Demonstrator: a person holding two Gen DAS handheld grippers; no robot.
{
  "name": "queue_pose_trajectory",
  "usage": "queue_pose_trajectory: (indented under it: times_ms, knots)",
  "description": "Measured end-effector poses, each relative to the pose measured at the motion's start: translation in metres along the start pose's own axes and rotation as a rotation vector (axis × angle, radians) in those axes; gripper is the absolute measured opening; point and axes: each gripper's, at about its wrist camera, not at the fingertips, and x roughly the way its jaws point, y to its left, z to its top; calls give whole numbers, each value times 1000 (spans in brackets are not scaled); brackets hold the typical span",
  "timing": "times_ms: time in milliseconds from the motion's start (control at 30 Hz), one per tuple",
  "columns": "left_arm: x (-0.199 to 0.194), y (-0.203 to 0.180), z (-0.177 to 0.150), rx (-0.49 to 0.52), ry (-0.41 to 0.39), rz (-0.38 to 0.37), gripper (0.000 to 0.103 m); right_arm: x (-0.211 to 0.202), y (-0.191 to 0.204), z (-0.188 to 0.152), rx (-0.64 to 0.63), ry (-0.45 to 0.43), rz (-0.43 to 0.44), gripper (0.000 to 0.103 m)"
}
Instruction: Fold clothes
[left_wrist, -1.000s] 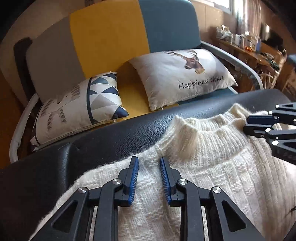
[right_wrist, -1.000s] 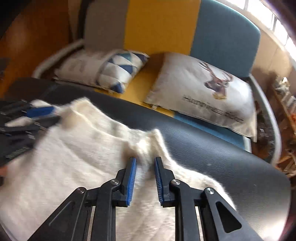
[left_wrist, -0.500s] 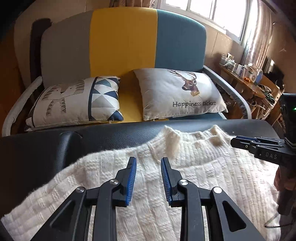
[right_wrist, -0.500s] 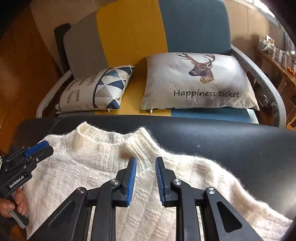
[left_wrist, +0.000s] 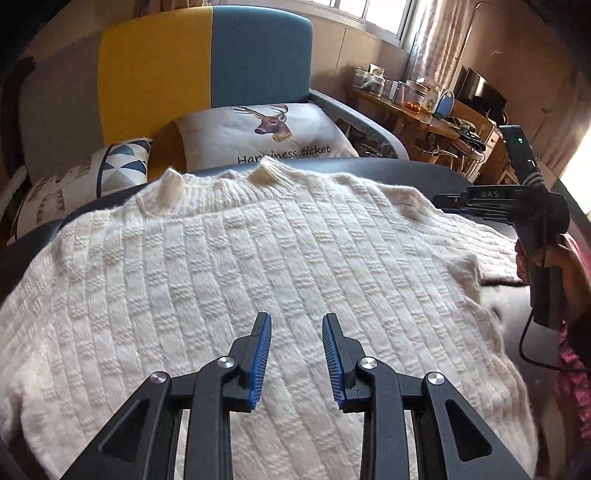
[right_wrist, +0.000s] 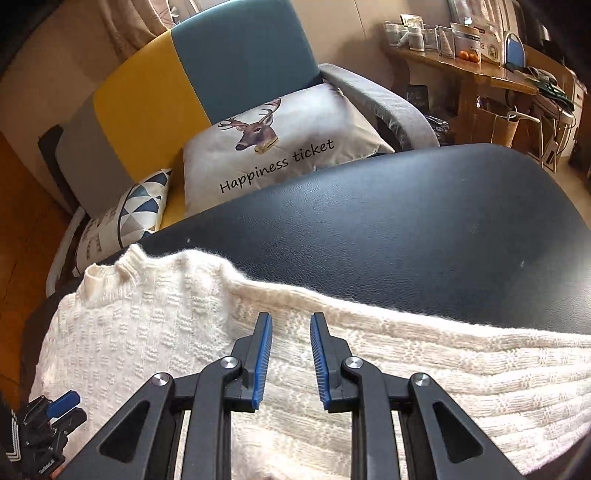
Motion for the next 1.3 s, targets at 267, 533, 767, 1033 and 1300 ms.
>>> queue_pose_trajectory:
  times_ms: [267, 533, 767, 1033, 1300]
  knots:
    - [-32, -16, -54, 4, 33, -44, 29, -37, -20, -51, -66, 27, -39, 21]
    - [-48, -21, -99, 26, 95, -29, 29, -38, -62, -66, 2, 41, -121, 21]
    - [-80, -17, -106, -31, 62, -54, 29, -63, 0, -96, -138, 96, 258, 21]
    - [-139, 43, -165, -270, 42, 69, 32, -71, 2, -150, -15, 209, 341, 21]
    - [-173, 90, -199, -380, -1, 212, 53, -96, -27, -211, 151, 246, 333, 24]
